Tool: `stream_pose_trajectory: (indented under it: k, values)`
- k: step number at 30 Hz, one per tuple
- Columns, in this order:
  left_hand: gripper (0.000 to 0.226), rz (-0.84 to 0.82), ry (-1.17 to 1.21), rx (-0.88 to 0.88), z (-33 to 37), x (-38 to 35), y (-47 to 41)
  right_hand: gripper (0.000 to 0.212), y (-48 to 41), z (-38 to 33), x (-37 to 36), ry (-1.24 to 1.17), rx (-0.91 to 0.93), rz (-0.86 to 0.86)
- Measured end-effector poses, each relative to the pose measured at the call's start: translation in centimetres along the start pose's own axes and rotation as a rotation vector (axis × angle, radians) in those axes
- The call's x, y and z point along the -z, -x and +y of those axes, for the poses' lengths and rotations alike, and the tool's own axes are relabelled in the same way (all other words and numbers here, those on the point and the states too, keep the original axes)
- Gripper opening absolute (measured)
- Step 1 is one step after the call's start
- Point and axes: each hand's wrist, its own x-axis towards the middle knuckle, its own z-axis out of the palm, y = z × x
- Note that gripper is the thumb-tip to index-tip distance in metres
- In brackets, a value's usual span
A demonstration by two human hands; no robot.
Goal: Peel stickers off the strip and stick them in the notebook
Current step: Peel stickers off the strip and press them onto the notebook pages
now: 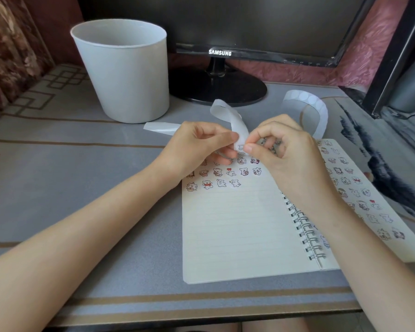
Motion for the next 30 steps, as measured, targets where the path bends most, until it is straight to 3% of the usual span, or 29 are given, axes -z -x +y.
stream_pose_trajectory:
  k: [3,9,15,30]
  values:
    - [0.015,0.024,0.016,0.012,0.1,0.1,-0.1,0.005,0.2,-0.6,0.3,-0.058,0.022,-0.015]
    - [0.018,0.029,-0.012,0.020,0.0,0.0,-0.1,0.009,0.0,-1.0,1.6,-0.235,-0.194,-0.169]
    - [0.019,0.033,-0.034,0.026,-0.1,0.0,-0.2,0.005,0.3,-0.8,2.1,-0.158,-0.351,-0.367]
    - [0.017,0.038,-0.040,0.047,0.4,-0.2,0.1,0.008,0.3,-0.3,1.8,-0.029,-0.357,-0.386]
